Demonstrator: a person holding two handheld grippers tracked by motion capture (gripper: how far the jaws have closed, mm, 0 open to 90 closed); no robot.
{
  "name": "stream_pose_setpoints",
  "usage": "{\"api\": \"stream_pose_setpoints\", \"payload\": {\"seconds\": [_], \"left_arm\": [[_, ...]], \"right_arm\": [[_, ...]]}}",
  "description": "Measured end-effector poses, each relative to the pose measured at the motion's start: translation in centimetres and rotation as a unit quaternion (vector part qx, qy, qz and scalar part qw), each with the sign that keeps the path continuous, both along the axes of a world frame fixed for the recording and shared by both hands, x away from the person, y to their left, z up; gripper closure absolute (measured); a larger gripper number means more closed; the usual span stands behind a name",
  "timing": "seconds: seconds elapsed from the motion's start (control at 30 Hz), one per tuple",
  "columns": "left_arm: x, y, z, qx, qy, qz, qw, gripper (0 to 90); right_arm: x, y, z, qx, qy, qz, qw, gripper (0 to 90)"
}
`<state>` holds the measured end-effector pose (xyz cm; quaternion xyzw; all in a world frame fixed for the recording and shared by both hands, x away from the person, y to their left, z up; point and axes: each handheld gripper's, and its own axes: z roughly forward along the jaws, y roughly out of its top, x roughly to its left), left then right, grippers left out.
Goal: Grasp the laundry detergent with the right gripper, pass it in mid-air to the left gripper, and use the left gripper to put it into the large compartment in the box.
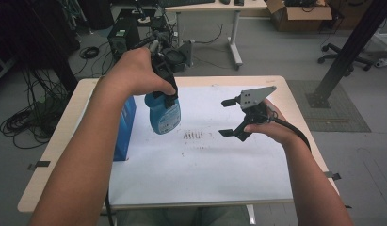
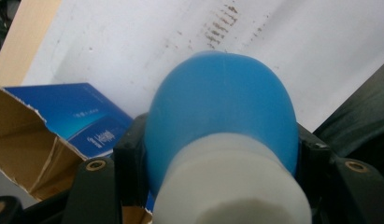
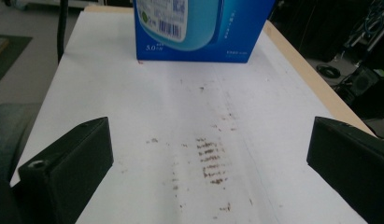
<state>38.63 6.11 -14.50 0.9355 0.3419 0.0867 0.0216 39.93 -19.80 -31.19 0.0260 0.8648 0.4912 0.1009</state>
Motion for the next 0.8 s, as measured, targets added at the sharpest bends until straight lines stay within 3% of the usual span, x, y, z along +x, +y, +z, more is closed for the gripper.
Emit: {"api": "stream_pose_setpoints", "payload": {"seconds": [0.47, 0.8], "left_arm": [[0.0, 2.1, 2.3, -0.024, -0.026, 0.067, 0.9971, 37.9], [0.0, 3.5, 4.1, -0.023, -0.026, 0.112, 0.9931, 37.9]], "right_arm": [[0.6, -1.3, 0.8, -0.090, 0.001, 0.002, 0.9959, 1.2], [0.9, -2.1, 0.4, -0.123, 0.008, -0.005, 0.9924, 1.5]]}}
